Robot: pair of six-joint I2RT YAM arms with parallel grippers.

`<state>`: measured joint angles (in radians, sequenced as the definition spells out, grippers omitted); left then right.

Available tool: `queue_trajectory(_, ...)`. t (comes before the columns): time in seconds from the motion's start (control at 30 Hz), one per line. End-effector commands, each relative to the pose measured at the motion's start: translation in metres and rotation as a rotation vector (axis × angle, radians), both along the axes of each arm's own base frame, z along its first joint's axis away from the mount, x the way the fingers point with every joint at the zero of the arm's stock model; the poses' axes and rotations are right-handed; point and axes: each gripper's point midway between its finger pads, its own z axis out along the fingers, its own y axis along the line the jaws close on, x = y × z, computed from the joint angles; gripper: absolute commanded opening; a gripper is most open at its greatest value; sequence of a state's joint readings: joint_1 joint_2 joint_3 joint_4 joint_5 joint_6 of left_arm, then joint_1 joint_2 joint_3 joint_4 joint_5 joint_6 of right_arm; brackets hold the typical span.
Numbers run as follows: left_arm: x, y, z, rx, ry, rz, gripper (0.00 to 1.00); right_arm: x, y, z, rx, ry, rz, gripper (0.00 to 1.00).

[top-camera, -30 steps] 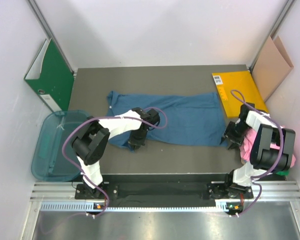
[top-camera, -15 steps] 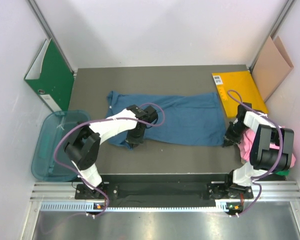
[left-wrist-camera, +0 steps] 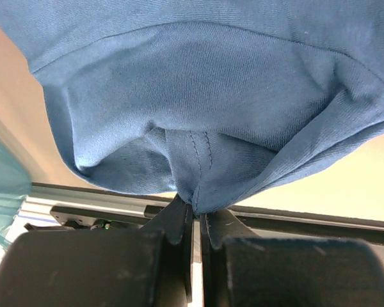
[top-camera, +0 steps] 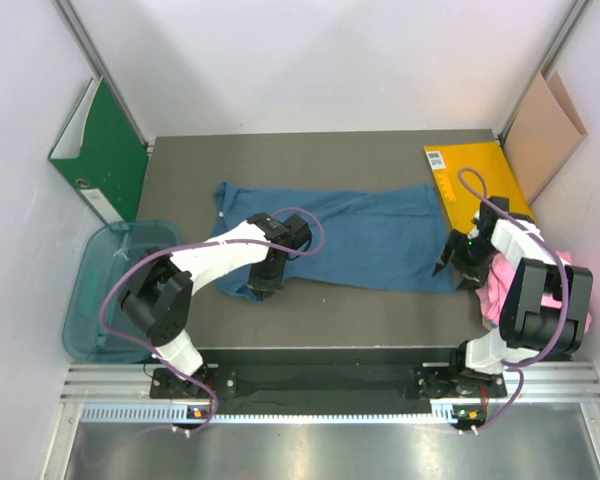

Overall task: Fold and stack the t-shirts
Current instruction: Grap the side of the flattened tshirt closest away from the robot with both arms, then fold the other side of the tshirt into a rectangle

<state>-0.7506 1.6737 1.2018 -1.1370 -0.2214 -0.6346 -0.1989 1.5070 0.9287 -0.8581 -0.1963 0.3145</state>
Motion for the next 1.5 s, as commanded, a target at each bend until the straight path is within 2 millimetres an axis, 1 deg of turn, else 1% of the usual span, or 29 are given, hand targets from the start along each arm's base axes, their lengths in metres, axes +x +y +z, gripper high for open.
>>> queue_trajectory(0.0, -0.002, -0.001, 0.004, -0.007, 0.005, 0.033, 0.0, 0.0, 0.009, -0.005, 0.047, 0.017, 0.039, 0.69)
queue_trajectory(0.07, 0.0, -0.003, 0.005, -0.015, 0.002, 0.031, 0.0, -0.004, 0.008, -0.01, 0.044, 0.039, 0.047, 0.66)
queue_trajectory(0.13, 0.002, -0.005, 0.006, -0.017, -0.003, 0.028, 0.0, -0.007, 0.003, -0.015, 0.011, 0.051, 0.044, 0.65)
queue_trajectory(0.2, 0.004, -0.006, 0.007, -0.023, -0.009, 0.025, 0.0, -0.006, 0.0, -0.019, -0.006, 0.045, 0.045, 0.64)
queue_trajectory(0.27, 0.005, -0.009, 0.009, -0.033, -0.011, 0.025, 0.0, -0.003, -0.004, -0.025, -0.024, 0.048, 0.046, 0.61)
queue_trajectory(0.3, 0.006, -0.01, 0.009, -0.038, -0.012, 0.024, 0.0, -0.003, -0.006, -0.03, -0.031, 0.06, 0.045, 0.61)
queue_trajectory(0.33, 0.005, -0.011, 0.009, -0.046, -0.008, 0.023, 0.0, 0.001, -0.009, -0.032, -0.051, 0.051, 0.045, 0.61)
queue_trajectory(0.4, 0.006, -0.012, 0.01, -0.048, -0.011, 0.023, 0.0, 0.003, -0.012, -0.037, -0.065, 0.057, 0.042, 0.58)
queue_trajectory(0.5, 0.005, -0.01, 0.012, -0.044, -0.011, 0.024, 0.0, 0.009, -0.014, -0.044, -0.068, 0.052, 0.044, 0.45)
queue_trajectory(0.53, 0.005, -0.01, 0.012, -0.041, -0.012, 0.027, 0.0, 0.013, -0.013, -0.045, -0.067, 0.04, 0.046, 0.34)
queue_trajectory(0.6, 0.002, -0.006, 0.014, -0.031, -0.009, 0.036, 0.0, 0.017, -0.013, -0.046, -0.067, 0.032, 0.049, 0.19)
queue_trajectory(0.63, 0.001, -0.005, 0.015, -0.027, -0.012, 0.043, 0.0, 0.019, -0.011, -0.045, -0.062, 0.021, 0.051, 0.08)
queue_trajectory(0.7, -0.001, -0.001, 0.018, -0.018, -0.017, 0.059, 0.0, 0.023, -0.008, -0.04, -0.047, 0.002, 0.059, 0.01)
queue_trajectory(0.73, -0.005, 0.003, 0.02, -0.002, -0.005, 0.065, 0.0, 0.022, -0.005, -0.036, -0.036, -0.002, 0.062, 0.0)
queue_trajectory(0.8, -0.01, 0.007, 0.024, 0.007, 0.001, 0.08, 0.0, 0.027, -0.004, -0.022, -0.036, -0.048, 0.067, 0.0)
queue_trajectory(0.87, -0.016, 0.013, 0.032, 0.018, 0.01, 0.088, 0.0, 0.026, -0.002, -0.012, -0.028, -0.063, 0.073, 0.0)
queue_trajectory(0.9, -0.015, 0.014, 0.037, 0.02, -0.001, 0.093, 0.0, 0.031, -0.002, -0.001, -0.034, -0.097, 0.076, 0.0)
queue_trajectory(0.97, -0.016, 0.021, 0.048, 0.042, -0.014, 0.099, 0.0, 0.034, -0.002, 0.013, -0.036, -0.134, 0.08, 0.0)
queue_trajectory(1.0, -0.01, 0.022, 0.054, 0.05, -0.047, 0.102, 0.0, 0.039, -0.002, 0.02, -0.037, -0.159, 0.08, 0.0)
queue_trajectory(1.07, -0.007, 0.026, 0.062, 0.075, -0.067, 0.098, 0.0, 0.045, -0.003, 0.028, -0.041, -0.185, 0.078, 0.0)
queue_trajectory(1.1, -0.001, 0.024, 0.069, 0.073, -0.094, 0.099, 0.0, 0.052, -0.003, 0.034, -0.042, -0.206, 0.078, 0.0)
queue_trajectory(1.17, 0.006, 0.027, 0.074, 0.101, -0.115, 0.097, 0.0, 0.06, -0.002, 0.04, -0.03, -0.23, 0.072, 0.0)
queue_trajectory(1.2, 0.012, 0.024, 0.079, 0.095, -0.134, 0.096, 0.0, 0.067, -0.002, 0.044, -0.028, -0.248, 0.069, 0.0)
queue_trajectory(1.27, 0.019, 0.024, 0.081, 0.118, -0.152, 0.093, 0.0, 0.074, -0.002, 0.047, -0.022, -0.262, 0.068, 0.0)
queue_trajectory(1.33, 0.027, 0.022, 0.087, 0.12, -0.174, 0.094, 0.0, 0.086, -0.003, 0.052, -0.021, -0.292, 0.066, 0.0)
queue_trajectory(1.37, 0.033, 0.022, 0.089, 0.13, -0.189, 0.097, 0.0, 0.09, -0.003, 0.048, -0.018, -0.285, 0.066, 0.0)
queue_trajectory(1.4, 0.037, 0.023, 0.09, 0.14, -0.199, 0.098, 0.0, 0.098, -0.004, 0.052, -0.021, -0.31, 0.064, 0.0)
queue_trajectory(1.43, 0.042, 0.023, 0.088, 0.154, -0.205, 0.101, 0.0, 0.102, -0.004, 0.051, -0.013, -0.311, 0.064, 0.0)
queue_trajectory(1.47, 0.049, 0.026, 0.091, 0.164, -0.223, 0.112, 0.0, 0.109, -0.004, 0.049, -0.009, -0.312, 0.063, 0.0)
